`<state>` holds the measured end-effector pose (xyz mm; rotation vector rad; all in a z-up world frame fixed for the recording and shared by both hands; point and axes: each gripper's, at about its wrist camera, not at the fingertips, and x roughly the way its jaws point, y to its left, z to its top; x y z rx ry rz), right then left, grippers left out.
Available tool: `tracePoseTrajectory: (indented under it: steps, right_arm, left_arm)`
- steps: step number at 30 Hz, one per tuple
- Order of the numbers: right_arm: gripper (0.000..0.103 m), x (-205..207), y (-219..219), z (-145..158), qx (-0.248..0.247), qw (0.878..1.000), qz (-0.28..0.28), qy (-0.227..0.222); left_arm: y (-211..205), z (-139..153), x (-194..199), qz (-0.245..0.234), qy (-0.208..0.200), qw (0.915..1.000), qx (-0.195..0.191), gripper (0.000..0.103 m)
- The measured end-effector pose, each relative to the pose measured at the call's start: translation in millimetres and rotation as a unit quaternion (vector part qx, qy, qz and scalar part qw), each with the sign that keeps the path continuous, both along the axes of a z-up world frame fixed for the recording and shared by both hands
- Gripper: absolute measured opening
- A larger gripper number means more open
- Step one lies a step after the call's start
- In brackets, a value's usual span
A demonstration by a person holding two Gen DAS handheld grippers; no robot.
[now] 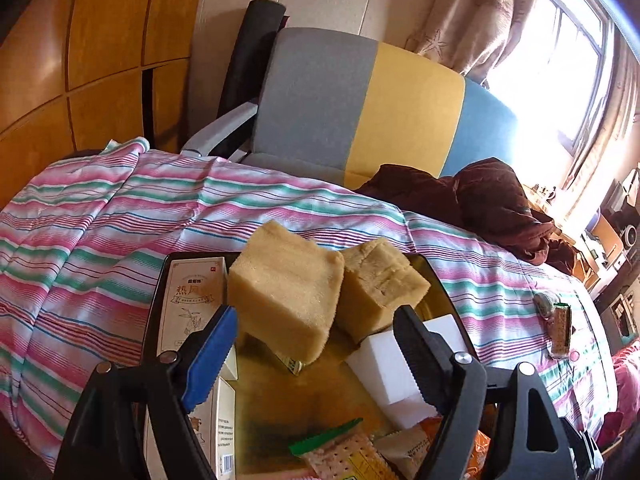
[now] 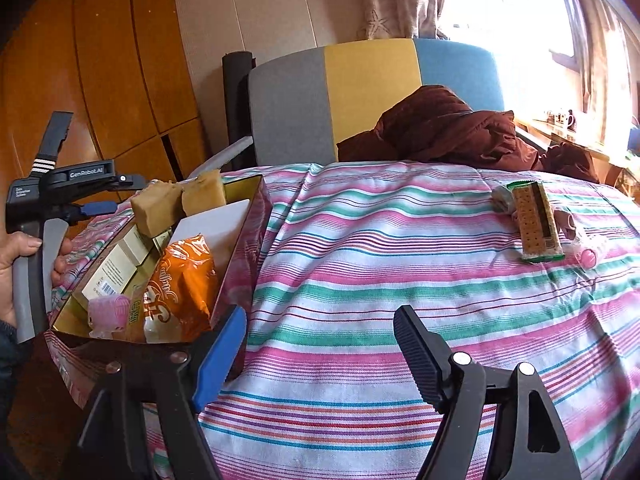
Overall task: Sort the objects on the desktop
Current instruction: 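Move both open tools back to the remaining items on the bed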
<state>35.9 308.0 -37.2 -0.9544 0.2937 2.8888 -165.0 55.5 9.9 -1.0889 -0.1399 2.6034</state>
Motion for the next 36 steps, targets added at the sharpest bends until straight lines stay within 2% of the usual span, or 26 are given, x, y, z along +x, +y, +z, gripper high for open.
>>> tracePoseTrajectory:
  steps: [7,10,17,25,30,36]
  right_arm:
    - [0.078,7.0,16.7,-5.9,0.002,1.0,-0.024,-0.006]
    - [0.079,11.1,29.9,-7.7,0.002,0.999,-0.043,-0.006]
    - [0.08,29.8,79.3,-14.0,-0.007,0.994,-0.112,-0.006]
    - [0.081,59.7,146.2,-18.2,-0.017,0.977,-0.214,0.004]
    - [0.083,66.4,168.6,-24.4,-0.027,0.97,-0.242,0.008]
    - [0.083,64.8,183.1,-42.3,-0.052,0.967,-0.247,0.008]
  left_arm:
    - [38.7,20.4,40.9,-0.071,0.037,0.9968,-0.001,0.082]
    - [64.9,25.7,54.5,-0.112,0.037,0.993,0.005,0.082]
    - [134.3,24.2,68.5,-0.197,-0.005,0.9798,0.034,0.082]
    - [224.3,1.3,79.2,-0.251,-0.064,0.9656,0.023,0.082]
    - [274.0,-17.3,85.3,-0.273,-0.092,0.9575,0.015,0.082]
    - [329.1,-29.3,87.1,-0.307,-0.107,0.9457,0.011,0.082]
